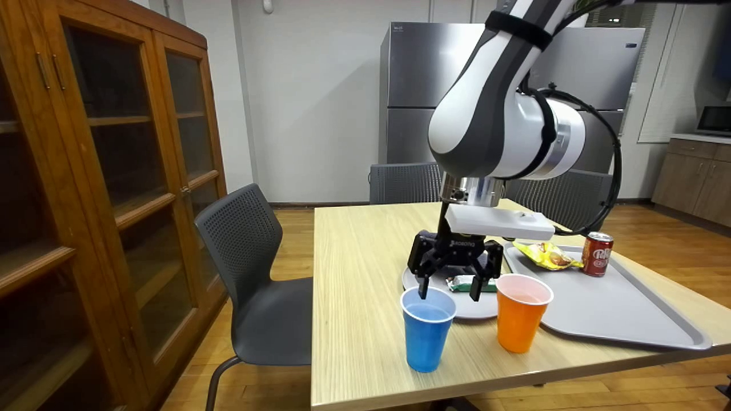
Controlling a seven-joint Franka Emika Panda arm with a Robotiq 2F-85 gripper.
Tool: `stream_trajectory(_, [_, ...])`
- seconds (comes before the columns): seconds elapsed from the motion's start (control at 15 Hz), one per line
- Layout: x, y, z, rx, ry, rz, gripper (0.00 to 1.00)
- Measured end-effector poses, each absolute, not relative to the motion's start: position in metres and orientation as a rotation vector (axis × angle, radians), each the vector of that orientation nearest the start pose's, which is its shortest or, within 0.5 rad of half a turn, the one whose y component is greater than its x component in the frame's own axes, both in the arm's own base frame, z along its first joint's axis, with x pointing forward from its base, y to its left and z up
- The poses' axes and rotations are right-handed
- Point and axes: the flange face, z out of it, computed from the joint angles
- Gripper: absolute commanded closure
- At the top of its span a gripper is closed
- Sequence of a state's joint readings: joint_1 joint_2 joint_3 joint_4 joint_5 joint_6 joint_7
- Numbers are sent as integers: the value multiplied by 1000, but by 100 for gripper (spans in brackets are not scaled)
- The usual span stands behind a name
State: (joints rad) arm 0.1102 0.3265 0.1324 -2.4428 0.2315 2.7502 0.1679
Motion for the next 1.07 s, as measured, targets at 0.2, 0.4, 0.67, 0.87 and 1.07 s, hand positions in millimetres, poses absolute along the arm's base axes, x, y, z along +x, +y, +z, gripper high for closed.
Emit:
stream_trajectory(0.2, [471, 109, 179, -3009, 222, 53, 0])
stream_trajectory(0.4, [476, 107, 192, -3004, 228, 21, 0])
stream_trajectory(0.67, [485, 96, 208, -2998, 259, -31, 0])
stream_trajectory(0.87, [496, 80, 218, -2993, 327, -73, 0])
stream_trajectory(1.07, [509, 56, 227, -2986, 446, -111, 0])
